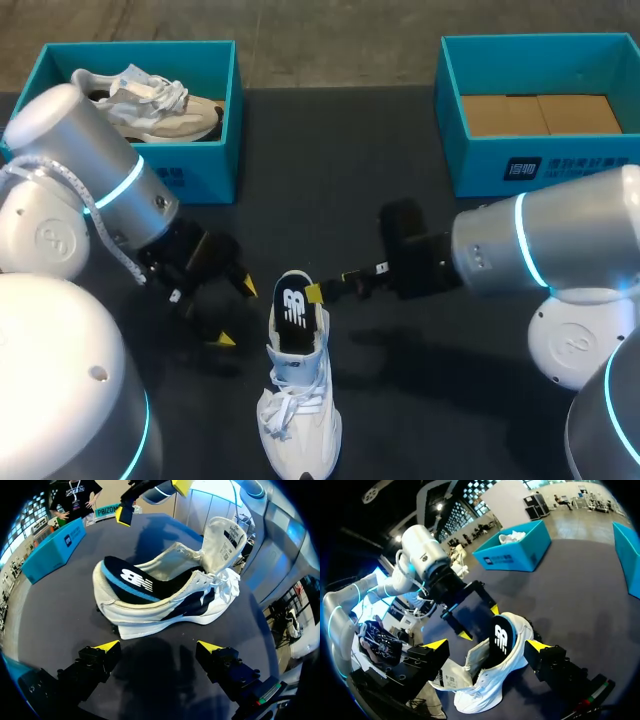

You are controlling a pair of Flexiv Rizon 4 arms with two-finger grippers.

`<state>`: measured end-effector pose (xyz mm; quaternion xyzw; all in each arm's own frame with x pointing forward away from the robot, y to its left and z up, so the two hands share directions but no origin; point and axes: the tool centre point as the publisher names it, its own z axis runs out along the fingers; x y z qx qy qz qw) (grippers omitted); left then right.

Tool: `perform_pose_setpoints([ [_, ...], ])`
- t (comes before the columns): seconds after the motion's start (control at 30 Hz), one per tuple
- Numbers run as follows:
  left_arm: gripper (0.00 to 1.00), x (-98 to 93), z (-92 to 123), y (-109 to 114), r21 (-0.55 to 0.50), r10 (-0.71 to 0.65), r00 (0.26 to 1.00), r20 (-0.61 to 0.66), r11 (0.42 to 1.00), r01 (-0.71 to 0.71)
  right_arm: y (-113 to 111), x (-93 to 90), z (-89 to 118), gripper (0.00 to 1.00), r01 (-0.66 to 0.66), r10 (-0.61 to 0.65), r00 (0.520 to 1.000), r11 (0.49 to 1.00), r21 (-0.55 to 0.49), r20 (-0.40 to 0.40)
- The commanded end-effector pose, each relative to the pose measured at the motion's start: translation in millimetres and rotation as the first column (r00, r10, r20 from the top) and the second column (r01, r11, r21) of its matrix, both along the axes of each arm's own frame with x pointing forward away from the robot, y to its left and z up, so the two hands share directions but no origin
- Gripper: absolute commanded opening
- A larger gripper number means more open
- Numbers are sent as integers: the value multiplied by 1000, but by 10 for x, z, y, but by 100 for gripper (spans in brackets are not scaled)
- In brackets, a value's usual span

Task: Take the shoe out of the shoebox, open the shoe tongue, remove and reinsert the insole, then place the shoe into the shoebox

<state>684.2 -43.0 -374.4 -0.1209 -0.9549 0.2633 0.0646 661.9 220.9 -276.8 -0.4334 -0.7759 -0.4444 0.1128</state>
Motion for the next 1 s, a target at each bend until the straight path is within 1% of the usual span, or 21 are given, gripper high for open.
perform_pose_setpoints([
  [0.03, 100, 23, 182, 192, 3, -6, 1000, -1, 1000, 6, 71, -61, -43, 100, 151, -145, 988, 977, -149, 53],
  [0.07, 100, 40, 202, 221, 9, -10, 1000, 3, 1000, 10, 66, -72, -43, 100, 159, -152, 987, 976, -151, 53],
  [0.13, 100, 67, 239, 276, 21, -24, 1000, 4, 999, 24, 71, -93, -34, 99, 202, -196, 979, 959, -198, 48],
  [0.17, 100, 75, 259, 307, 23, -34, 999, 6, 999, 34, 78, -103, -29, 82, 210, -204, 978, 956, -202, 50],
  [0.2, 100, 80, 277, 335, 33, -39, 999, 12, 999, 38, 88, -115, -23, 77, 228, -221, 974, 947, -225, 53],
  [0.27, 100, 94, 315, 407, 29, -70, 998, 7, 997, 69, 113, -129, -21, 76, 259, -253, 966, 931, -257, 59],
  [0.33, 100, 128, 348, 483, 33, -93, 996, 5, 995, 93, 143, -136, -20, 58, 282, -277, 959, 913, -294, 61],
  [0.37, 100, 137, 359, 518, 39, -102, 995, 8, 994, 102, 162, -134, -21, 55, 284, -279, 958, 912, -297, 59],
  [0.43, 100, 178, 384, 570, 51, -100, 995, 6, 994, 100, 204, -125, -17, 55, 296, -294, 954, 892, -342, 59],
  [0.47, 100, 183, 402, 602, 47, -122, 993, 0, 991, 122, 218, -119, -13, 56, 294, -293, 954, 891, -344, 57],
  [0.53, 100, 218, 429, 663, 56, -117, 993, 0, 992, 116, 241, -102, -1, 56, 309, -313, 948, 869, -387, 55],
  [0.6, 100, 235, 452, 715, 61, -136, 991, -4, 989, 136, 262, -78, 3, 58, 297, -309, 950, 866, -403, 36],
  [0.63, 100, 249, 461, 735, 71, -136, 991, -4, 988, 136, 273, -68, 1, 60, 310, -325, 945, 849, -428, 40],
  [0.7, 100, 267, 477, 785, 80, -146, 989, -2, 986, 145, 296, -59, 0, 57, 305, -321, 946, 849, -431, 39],
  [0.73, 100, 278, 485, 794, 91, -140, 990, -1, 986, 139, 312, -60, 4, 58, 315, -330, 943, 834, -453, 47],
  [0.8, 100, 297, 505, 831, 94, -140, 990, -1, 986, 140, 364, -64, -4, 50, 318, -328, 943, 823, -471, 63],
  [0.83, 100, 307, 516, 850, 94, -139, 990, -2, 986, 139, 391, -66, -14, 49, 322, -328, 942, 811, -489, 75],
  [0.87, 100, 314, 526, 876, 104, -140, 990, 1, 985, 139, 409, -68, -24, 49, 324, -326, 942, 806, -495, 85],
  [0.9, 100, 323, 534, 896, 108, -142, 990, 2, 984, 140, 426, -74, -31, 48, 321, -315, 944, 813, -486, 95],
  [0.93, 100, 335, 544, 910, 111, -140, 990, 2, 984, 139, 437, -80, -36, 47, 327, -319, 942, 804, -496, 103],
  [1.0, 100, 360, 560, 949, 123, -145, 989, 1, 982, 144, 454, -79, -51, 39, 328, -321, 941, 801, -501, 104],
])
